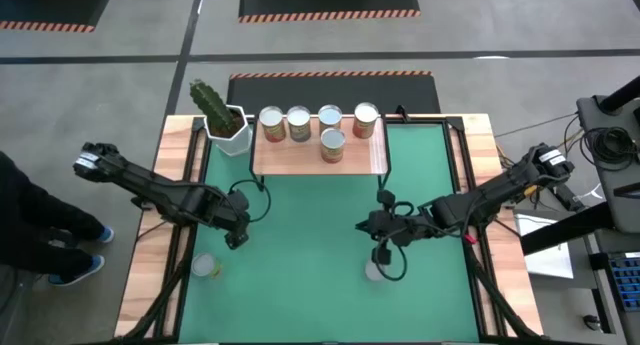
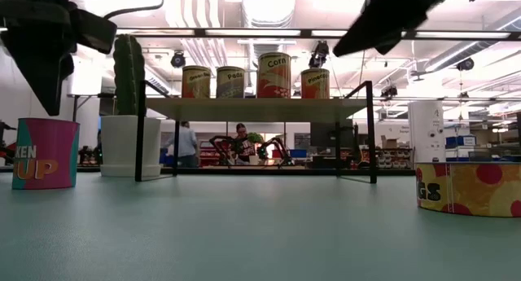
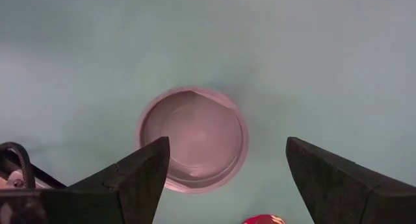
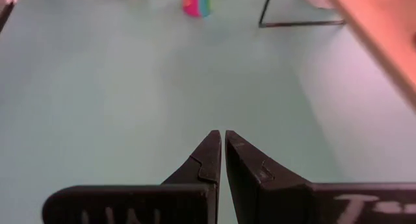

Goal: Pick and place cans onto a shelf
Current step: Adjust the canned peas on the shelf

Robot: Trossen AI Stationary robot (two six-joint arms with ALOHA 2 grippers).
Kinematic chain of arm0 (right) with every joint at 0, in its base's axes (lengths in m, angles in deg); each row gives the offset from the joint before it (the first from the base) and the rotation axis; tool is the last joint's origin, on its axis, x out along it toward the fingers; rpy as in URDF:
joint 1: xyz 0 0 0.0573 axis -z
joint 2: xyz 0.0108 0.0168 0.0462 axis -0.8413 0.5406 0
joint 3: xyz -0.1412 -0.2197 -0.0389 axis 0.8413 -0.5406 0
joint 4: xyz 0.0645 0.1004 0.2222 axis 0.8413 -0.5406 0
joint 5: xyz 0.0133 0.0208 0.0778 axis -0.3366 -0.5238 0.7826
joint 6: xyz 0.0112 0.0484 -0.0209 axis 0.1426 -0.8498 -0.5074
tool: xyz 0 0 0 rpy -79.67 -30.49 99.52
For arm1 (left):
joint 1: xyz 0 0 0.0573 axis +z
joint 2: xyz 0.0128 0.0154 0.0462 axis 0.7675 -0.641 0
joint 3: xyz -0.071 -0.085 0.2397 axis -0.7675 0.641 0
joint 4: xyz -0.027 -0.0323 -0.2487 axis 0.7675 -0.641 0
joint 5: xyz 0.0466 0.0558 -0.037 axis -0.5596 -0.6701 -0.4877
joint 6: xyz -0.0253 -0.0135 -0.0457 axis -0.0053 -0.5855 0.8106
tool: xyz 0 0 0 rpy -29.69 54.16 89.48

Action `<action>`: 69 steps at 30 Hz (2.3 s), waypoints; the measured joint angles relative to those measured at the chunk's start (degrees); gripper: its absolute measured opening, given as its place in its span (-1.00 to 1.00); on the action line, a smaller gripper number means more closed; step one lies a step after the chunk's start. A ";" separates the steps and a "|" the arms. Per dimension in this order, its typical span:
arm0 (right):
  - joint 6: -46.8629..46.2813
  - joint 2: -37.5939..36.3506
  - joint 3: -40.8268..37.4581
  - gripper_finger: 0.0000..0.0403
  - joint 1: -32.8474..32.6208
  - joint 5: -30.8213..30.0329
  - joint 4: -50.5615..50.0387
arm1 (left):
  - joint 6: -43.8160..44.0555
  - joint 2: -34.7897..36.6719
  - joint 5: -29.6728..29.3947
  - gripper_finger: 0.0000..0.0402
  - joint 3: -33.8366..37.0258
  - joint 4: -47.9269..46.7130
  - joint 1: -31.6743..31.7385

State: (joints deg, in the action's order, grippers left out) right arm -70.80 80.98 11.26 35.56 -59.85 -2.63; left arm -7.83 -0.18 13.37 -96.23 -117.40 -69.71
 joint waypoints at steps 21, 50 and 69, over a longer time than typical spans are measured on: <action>5.83 -0.09 17.88 -0.94 7.97 -0.23 -15.63 | -32.81 0.90 -20.73 0.45 -7.39 16.79 -3.67; 0.17 0.09 22.90 -0.94 15.27 -6.65 -9.98 | -74.75 7.69 -21.06 -0.92 -2.67 45.18 2.10; 6.50 0.79 28.53 -0.94 35.16 11.56 -11.48 | -70.95 16.79 -20.99 -0.98 3.99 50.80 2.10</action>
State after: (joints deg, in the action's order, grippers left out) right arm -64.30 81.77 39.79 70.72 -48.29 -14.11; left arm -78.78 16.60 -7.61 -92.24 -66.60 -67.61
